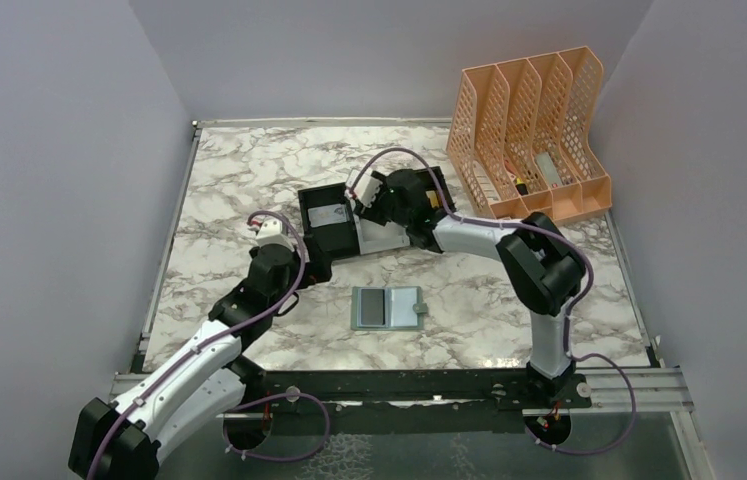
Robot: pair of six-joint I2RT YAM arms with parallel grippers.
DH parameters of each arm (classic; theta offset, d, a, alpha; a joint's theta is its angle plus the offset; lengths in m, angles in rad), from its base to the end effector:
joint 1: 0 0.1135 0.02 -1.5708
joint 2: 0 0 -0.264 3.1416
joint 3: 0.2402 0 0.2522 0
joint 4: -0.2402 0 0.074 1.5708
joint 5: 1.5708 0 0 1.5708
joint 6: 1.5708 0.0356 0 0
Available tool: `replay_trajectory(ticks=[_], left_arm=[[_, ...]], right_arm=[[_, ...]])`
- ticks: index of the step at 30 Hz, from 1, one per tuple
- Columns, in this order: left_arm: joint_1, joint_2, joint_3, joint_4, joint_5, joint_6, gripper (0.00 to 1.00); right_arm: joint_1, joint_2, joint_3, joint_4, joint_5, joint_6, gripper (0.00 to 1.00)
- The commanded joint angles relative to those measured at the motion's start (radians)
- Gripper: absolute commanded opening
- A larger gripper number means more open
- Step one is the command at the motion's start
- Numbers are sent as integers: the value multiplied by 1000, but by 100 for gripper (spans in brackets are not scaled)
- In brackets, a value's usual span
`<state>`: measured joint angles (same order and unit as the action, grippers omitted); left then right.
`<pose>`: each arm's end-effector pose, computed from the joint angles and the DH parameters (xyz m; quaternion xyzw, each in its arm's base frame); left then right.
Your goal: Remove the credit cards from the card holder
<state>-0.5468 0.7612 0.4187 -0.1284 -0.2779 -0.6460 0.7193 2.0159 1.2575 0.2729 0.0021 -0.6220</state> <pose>0.1556 -0.0833 0.2207 -0.1142 0.8397 -0.1930 0.4946 0.3383 0.2962 0.1757 -0.5318 0.6712 0.0242 0.5158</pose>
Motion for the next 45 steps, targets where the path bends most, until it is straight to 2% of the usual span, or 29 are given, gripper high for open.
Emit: replay_trajectory(ticks=[1, 6, 10, 12, 15, 22, 29, 39, 45], left_arm=[[3, 38, 61, 34, 99, 34, 99], [4, 144, 223, -127, 133, 46, 99], [3, 198, 325, -229, 134, 119, 99], [4, 214, 361, -265, 129, 151, 99], [4, 230, 384, -268, 130, 163, 99], [4, 259, 321, -197, 162, 153, 99], [4, 273, 302, -192, 232, 189, 99], [4, 305, 308, -210, 250, 209, 99], [4, 315, 278, -179, 260, 216, 95]], right_arm=[[5, -144, -74, 144, 33, 139, 57], [5, -308, -198, 200, 146, 408, 57], [3, -440, -311, 147, 204, 681, 63], [3, -498, -354, 84, 206, 816, 67], [2, -547, -385, -32, 165, 927, 70], [-23, -544, -304, -313, 204, 1107, 75], [-24, -570, -263, -471, 102, 1213, 79], [-25, -704, -351, -568, 28, 1228, 84], [-25, -767, -420, -510, -74, 1235, 84]])
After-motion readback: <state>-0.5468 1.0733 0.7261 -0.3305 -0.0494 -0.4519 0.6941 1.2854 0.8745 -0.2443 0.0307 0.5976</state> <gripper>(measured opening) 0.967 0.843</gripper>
